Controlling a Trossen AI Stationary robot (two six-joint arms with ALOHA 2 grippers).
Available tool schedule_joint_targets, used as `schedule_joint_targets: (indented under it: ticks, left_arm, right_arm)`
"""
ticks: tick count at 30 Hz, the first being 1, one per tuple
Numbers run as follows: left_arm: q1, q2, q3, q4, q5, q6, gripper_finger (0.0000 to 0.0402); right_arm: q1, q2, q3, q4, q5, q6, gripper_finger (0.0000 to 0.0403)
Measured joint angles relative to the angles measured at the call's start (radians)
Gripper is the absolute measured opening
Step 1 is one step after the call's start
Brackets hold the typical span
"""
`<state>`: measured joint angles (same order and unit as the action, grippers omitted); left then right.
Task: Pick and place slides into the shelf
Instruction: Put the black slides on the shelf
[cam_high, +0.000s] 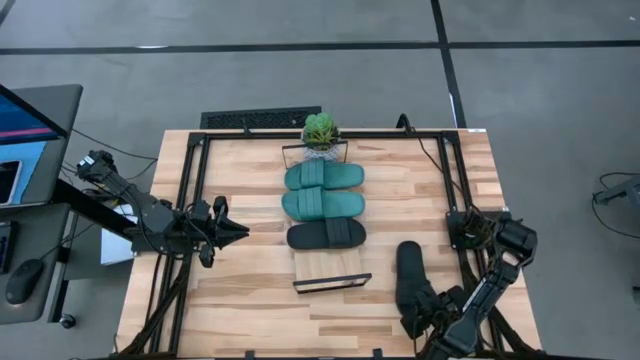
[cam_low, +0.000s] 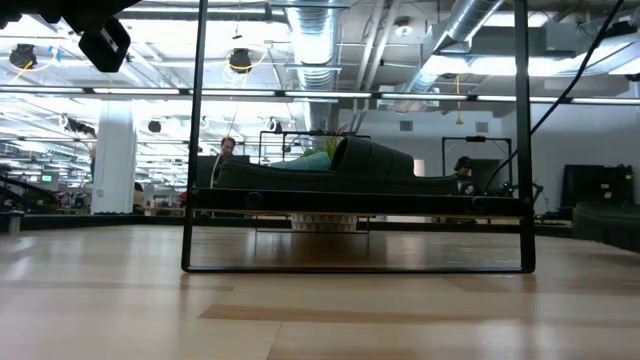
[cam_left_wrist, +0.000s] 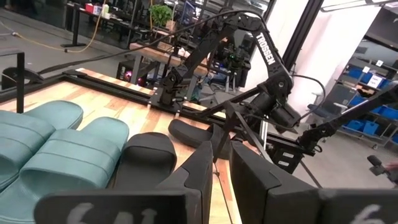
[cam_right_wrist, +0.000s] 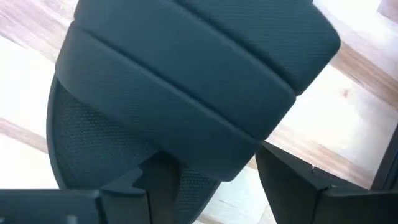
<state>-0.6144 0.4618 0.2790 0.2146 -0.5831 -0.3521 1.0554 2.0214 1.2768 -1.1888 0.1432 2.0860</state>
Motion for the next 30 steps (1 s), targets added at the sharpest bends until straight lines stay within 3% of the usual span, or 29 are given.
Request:
schedule_joint_targets:
  ticks: [8, 15, 30]
  left_arm:
    - [0.000, 0.000, 0.000, -0.027, 0.000, -0.006, 0.0043]
    - [0.000, 0.000, 0.000, -0.042, 0.000, -0.018, 0.0043]
    - [0.000, 0.000, 0.000, -0.044, 0.000, -0.018, 0.0043]
  right_arm:
    - [-0.008, 0.005, 0.002, -0.028, 0.009, 0.012, 0.0161]
    - [-0.022, 0.003, -0.006, 0.003, 0.030, 0.010, 0.0019]
    - [-0.033, -0.081, -0.015, -0.017, 0.058, 0.035, 0.0001]
